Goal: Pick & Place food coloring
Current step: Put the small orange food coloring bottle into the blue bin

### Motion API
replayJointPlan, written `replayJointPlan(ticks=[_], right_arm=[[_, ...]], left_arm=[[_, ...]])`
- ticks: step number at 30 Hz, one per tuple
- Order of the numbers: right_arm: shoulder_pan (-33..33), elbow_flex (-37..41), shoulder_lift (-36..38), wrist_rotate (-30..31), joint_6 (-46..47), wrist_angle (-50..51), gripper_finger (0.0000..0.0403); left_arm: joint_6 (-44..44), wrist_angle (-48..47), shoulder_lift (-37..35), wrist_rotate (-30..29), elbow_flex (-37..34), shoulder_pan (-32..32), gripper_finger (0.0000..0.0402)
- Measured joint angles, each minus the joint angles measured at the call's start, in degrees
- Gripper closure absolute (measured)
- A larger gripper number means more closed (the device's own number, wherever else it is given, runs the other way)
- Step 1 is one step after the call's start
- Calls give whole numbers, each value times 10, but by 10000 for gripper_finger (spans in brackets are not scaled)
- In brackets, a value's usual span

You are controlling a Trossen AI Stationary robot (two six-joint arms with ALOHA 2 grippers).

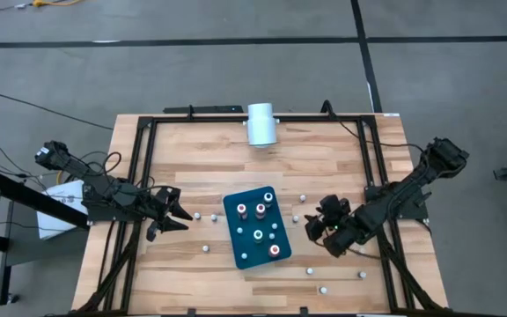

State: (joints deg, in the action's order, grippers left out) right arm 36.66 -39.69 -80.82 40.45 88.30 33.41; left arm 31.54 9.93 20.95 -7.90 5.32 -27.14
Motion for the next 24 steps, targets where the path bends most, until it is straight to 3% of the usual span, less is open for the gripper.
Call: replayJointPlan(ticks=[15,24], right_arm=[[-153,84,85,-75,-224,-177,168],[-183,84,85,-80,-309,-189,168]], left_arm=[[5,0,0,0,0,0,236],[14,0,0,0,0,0,236]])
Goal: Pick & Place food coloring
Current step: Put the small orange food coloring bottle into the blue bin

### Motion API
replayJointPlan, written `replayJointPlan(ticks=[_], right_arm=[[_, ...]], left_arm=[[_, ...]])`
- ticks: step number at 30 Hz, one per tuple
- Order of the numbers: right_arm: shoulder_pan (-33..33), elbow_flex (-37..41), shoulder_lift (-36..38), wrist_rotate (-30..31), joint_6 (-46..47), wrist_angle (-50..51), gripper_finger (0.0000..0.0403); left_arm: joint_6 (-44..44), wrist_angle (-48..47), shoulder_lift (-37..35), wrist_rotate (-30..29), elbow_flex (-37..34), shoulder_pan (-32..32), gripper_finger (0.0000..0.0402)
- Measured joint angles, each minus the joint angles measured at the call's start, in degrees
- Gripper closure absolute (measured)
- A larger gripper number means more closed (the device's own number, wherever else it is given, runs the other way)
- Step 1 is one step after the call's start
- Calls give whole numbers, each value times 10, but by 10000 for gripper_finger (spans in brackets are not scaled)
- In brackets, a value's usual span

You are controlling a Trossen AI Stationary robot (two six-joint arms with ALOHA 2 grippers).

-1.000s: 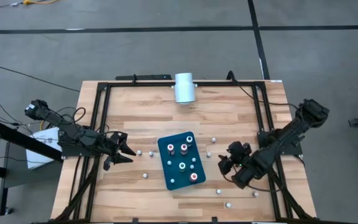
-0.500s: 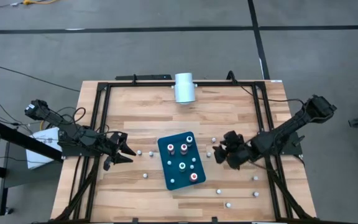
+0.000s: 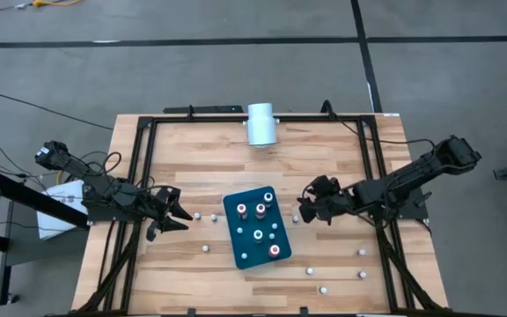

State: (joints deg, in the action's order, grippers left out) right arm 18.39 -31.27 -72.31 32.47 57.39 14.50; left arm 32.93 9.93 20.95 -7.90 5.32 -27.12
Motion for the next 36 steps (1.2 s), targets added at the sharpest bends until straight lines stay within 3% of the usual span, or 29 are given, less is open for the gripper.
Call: replayJointPlan(ticks=[12,26,36], right_arm=[[-2,0,-1,-26,-109,0,168],[-1,0,-1,-25,-79,0,168],[9,1,-1,79,-59,-2,168]], left_arm=[[1,0,0,0,0,0,236],[-16,0,0,8,0,0,236],[-18,0,0,30,0,0,236]])
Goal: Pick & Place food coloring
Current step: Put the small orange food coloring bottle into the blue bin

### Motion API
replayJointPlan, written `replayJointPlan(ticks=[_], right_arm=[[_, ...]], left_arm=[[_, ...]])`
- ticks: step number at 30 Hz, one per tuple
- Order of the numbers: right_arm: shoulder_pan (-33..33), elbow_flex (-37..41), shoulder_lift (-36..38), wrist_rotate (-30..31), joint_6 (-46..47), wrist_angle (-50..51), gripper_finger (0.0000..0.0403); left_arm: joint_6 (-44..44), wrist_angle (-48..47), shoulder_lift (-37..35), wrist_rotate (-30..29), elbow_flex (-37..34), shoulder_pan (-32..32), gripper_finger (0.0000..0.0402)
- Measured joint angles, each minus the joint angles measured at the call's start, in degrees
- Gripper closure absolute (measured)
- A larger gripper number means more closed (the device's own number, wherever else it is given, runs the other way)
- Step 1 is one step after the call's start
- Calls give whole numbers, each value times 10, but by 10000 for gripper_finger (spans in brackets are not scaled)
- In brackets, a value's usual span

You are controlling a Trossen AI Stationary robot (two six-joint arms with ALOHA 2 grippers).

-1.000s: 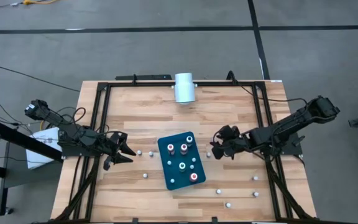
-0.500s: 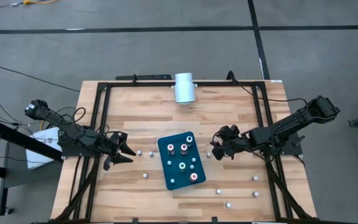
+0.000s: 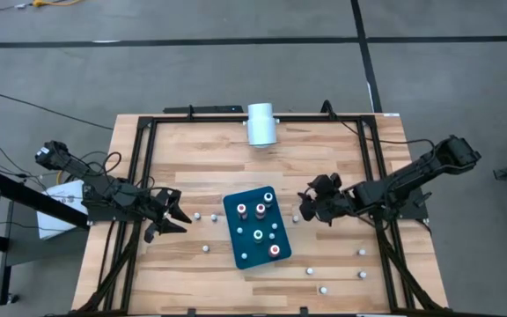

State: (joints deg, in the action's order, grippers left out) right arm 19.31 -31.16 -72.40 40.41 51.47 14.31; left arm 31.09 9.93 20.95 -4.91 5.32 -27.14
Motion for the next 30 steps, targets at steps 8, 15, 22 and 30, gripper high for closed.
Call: replayJointPlan(ticks=[8,15,22,30], right_arm=[[67,42,0,94,69,-43,168],[113,91,-1,147,57,-105,168],[117,107,-42,164,85,-138,168],[107,107,-173,186,28,-305,168]], left_arm=[[-6,0,0,0,0,0,236],[-15,0,0,-3,0,0,236],[-15,0,0,-4,0,0,236],[-14,0,0,-4,0,0,236]])
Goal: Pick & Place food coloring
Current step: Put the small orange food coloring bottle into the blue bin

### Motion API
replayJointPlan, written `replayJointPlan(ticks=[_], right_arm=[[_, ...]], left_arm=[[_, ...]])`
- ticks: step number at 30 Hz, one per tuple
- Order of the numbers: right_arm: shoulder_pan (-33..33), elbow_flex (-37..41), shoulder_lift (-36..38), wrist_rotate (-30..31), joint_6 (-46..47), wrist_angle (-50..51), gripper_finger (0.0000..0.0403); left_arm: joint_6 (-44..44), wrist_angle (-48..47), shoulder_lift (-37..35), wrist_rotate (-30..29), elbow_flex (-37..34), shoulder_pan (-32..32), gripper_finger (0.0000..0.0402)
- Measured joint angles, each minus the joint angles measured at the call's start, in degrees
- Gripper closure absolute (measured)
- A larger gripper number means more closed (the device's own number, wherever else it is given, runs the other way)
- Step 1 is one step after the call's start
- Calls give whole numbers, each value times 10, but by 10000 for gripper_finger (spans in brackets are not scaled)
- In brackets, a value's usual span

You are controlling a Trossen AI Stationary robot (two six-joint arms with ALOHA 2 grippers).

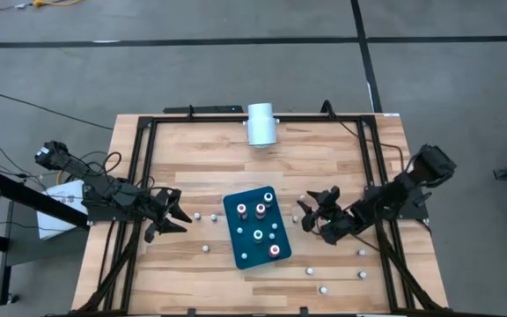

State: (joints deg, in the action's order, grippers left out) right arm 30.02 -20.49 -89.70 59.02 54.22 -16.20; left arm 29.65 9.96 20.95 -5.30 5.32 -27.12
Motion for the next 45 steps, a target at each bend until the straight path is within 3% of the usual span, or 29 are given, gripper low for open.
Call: replayJointPlan(ticks=[8,19,28,45], right_arm=[[-9,0,-77,16,43,-47,168],[-33,0,-119,24,88,-71,168],[-59,-1,-123,-35,92,-72,168],[-62,-1,-123,-44,60,-71,169]], left_arm=[[16,0,0,0,0,0,236],[17,0,0,0,0,0,236],[17,0,0,0,0,0,236],[17,-2,0,0,0,0,236]])
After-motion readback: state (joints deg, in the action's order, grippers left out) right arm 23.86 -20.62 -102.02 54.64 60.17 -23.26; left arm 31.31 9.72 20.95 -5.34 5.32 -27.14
